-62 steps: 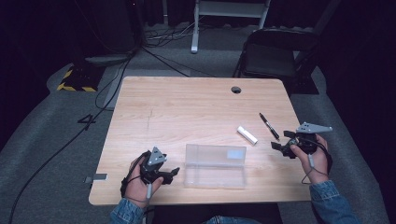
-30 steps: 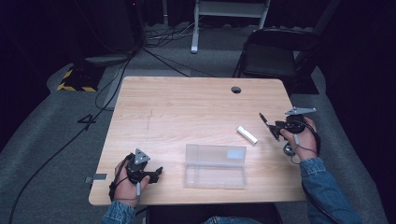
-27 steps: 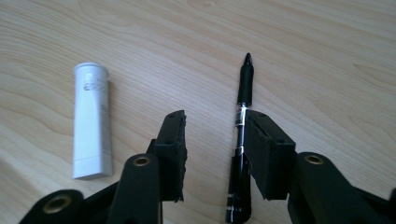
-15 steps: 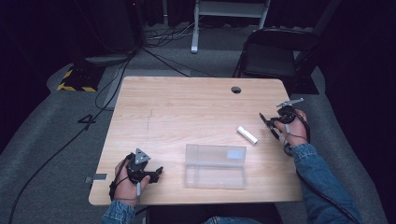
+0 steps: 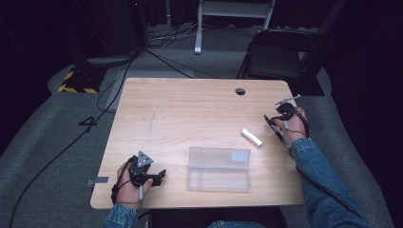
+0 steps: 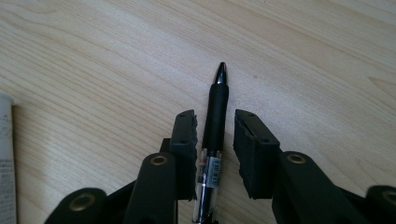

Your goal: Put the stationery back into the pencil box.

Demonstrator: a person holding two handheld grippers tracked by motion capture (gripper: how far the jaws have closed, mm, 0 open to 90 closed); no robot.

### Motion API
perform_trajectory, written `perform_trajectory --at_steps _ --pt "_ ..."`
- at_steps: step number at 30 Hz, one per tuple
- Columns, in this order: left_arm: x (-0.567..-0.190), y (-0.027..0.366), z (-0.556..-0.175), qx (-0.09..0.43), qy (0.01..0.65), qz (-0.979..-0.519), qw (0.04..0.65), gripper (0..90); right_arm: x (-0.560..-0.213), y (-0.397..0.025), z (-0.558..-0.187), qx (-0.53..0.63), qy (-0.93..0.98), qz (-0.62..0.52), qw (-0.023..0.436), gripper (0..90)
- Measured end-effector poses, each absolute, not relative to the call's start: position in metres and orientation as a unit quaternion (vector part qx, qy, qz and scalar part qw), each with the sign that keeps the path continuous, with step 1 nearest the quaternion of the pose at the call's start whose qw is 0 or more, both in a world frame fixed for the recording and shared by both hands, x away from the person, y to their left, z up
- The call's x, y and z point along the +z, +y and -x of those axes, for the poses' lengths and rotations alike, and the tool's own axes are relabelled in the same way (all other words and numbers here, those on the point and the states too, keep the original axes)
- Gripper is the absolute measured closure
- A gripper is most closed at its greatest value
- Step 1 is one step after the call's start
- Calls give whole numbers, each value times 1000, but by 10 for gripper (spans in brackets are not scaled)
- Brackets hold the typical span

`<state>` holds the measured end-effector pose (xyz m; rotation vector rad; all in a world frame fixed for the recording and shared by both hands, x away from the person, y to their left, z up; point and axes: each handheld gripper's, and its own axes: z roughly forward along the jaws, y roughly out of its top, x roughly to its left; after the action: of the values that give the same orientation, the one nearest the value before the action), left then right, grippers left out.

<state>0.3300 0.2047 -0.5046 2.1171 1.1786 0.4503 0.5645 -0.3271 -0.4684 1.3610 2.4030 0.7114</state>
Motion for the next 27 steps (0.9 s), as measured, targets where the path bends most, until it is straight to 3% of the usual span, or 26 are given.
perform_trajectory --at_steps 5,10,27 --pt "-505 205 -330 172 451 -810 332 160 -474 -326 -568 232 837 -477 136 723" --pt "-505 204 -330 172 451 -810 333 160 -474 -324 -568 235 835 -479 131 801" --pt "-505 204 -330 172 450 -811 332 160 -464 -325 -566 242 825 -498 115 808"
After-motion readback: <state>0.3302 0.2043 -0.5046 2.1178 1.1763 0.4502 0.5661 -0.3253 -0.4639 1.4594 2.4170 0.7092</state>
